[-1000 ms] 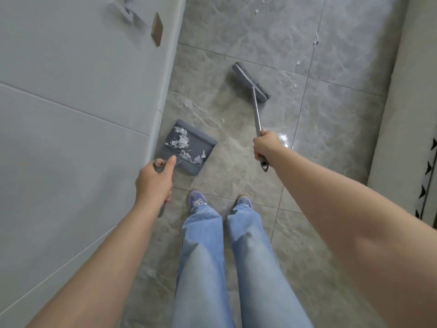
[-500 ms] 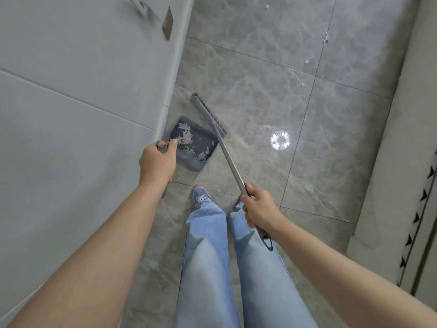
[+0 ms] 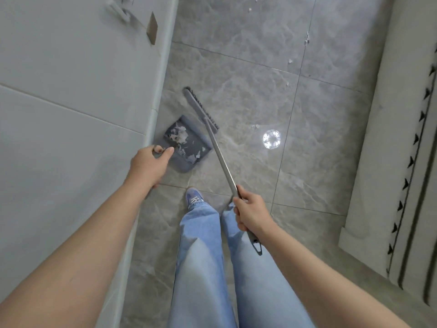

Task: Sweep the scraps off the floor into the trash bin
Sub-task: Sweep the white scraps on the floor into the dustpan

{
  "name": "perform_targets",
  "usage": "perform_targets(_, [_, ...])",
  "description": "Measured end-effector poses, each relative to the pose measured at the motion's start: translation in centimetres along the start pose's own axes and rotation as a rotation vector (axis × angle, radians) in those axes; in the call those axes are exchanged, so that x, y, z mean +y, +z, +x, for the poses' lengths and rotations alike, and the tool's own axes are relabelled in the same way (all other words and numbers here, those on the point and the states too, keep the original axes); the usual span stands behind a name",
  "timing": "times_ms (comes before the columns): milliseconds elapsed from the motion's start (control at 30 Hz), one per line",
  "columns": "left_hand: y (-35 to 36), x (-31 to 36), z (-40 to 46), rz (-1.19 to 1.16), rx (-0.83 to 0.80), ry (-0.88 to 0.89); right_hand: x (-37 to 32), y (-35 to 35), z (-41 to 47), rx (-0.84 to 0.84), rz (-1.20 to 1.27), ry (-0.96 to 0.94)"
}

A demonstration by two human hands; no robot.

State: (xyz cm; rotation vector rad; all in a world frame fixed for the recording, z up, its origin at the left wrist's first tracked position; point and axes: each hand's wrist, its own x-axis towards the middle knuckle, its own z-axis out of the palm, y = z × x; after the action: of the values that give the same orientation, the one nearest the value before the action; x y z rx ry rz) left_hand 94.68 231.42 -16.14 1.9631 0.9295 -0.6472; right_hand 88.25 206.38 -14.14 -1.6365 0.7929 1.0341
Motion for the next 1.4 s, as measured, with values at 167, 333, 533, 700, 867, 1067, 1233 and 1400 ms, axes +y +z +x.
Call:
perform_targets(167, [0.6,2.3,0.2,0.295,-0.103,0.204,-1.0,-6.7,2.4,0.24,-0.009,-0.063])
perform_targets(333, [3.1,5.0,0.9,0.464,-0.146,0.322,-3.4,-12.0,9.3,0.403,-0.013,0.099])
perform_targets(533, [4.9,7.1,1.0,0.478,-0.1,0.383,-1.7,-6.5,6.8,0.189,-0.019,0.221])
perform_targets(700, [4.6,8.2,1.0,0.485,-0.113,0.345,1.7,-3.2,1.6,0.154,0.222,0.157])
perform_targets(867, [6.1,10.2,-0.1,0.461,-0.19,0.327,3.5,-4.7,0.6,0.233,0.342,0.093])
perform_targets(1067, [9.6,13.1,-0.3,0.466,-0.213,0.321,2.9,-9.9,5.1,0.28,0.179,0.13])
perform_targets(1233, [13.7,16.3,-1.9,0.498,-0.212,0.348,4.9,-12.6,4.5,0.224,0.326,0.165])
perform_targets(1400, [19.2,20.2,-3.6,0.568,-0.315,0.396,7.6,-20.6,3.0,0.333,0.541,0.141])
